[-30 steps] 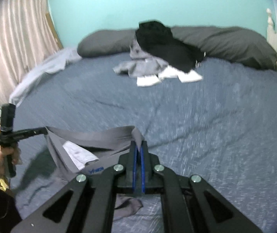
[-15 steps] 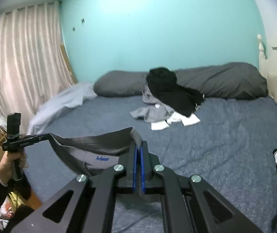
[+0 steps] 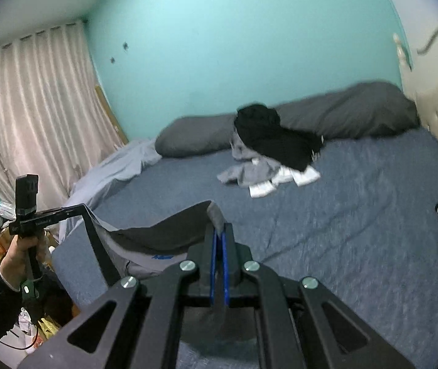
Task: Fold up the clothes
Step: 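Lift the garment by its waistband with both tools, holding it taut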
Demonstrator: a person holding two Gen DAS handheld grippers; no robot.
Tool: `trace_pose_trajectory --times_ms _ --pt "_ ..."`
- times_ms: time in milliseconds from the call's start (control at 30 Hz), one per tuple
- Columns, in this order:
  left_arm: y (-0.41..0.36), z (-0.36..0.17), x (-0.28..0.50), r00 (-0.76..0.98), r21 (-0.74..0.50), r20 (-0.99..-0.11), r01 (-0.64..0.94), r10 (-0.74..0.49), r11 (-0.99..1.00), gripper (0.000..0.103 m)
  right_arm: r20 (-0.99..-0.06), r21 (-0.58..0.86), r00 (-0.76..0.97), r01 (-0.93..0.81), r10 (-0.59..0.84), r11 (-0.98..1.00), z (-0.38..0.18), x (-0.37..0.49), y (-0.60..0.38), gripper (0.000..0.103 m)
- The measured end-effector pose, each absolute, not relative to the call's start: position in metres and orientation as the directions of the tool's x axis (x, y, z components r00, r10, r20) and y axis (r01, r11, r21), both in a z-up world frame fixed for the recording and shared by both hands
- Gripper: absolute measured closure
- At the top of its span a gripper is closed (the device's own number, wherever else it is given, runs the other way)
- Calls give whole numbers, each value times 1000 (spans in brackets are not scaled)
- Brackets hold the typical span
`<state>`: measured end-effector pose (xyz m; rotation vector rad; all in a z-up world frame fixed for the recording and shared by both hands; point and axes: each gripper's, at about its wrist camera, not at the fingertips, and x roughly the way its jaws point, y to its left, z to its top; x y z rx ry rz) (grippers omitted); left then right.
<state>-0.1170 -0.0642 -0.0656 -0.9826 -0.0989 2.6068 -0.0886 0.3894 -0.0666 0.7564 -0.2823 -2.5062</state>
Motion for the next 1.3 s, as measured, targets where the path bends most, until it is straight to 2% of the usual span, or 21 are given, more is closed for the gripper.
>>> trace_pose_trajectory --times_ms 300,600,867,1000,1067,1133,1167,1200,1300 --pt "-55 -180 -220 -578 -257 -736 -243 352 -935 99 -605 377 -658 259 -448 -889 -188 -195 393 100" --pt "-54 -260 -314 -499 -304 -788 -196 362 -932 99 -686 379 -612 160 -393 -911 -264 -287 403 100" --pt "-49 -301 -350 -447 -302 -827 -159 341 -940 99 -748 349 -552 144 -367 -926 -300 -325 396 100" --pt "-48 -314 -355 -427 -297 -842 -145 331 -944 98 -808 314 -476 148 -346 -938 -317 -336 386 100" --pt "-50 -316 -355 -424 -299 -844 -137 329 -944 98 -834 280 -456 133 -310 -951 -322 -339 383 97" --pt "-53 -318 -353 -423 -303 -844 -129 329 -944 96 -827 283 -473 120 -306 -952 -319 -338 385 96" --pt "-53 -316 -352 -425 -302 -844 -130 328 -944 96 -822 285 -482 111 -303 -952 -316 -338 387 94" --pt "-54 -315 -351 -426 -300 -843 -131 327 -945 95 -817 282 -496 101 -294 -954 -313 -336 390 86" --pt "-55 -310 -347 -434 -293 -842 -133 322 -947 92 -800 269 -533 93 -276 -959 -301 -332 394 79"
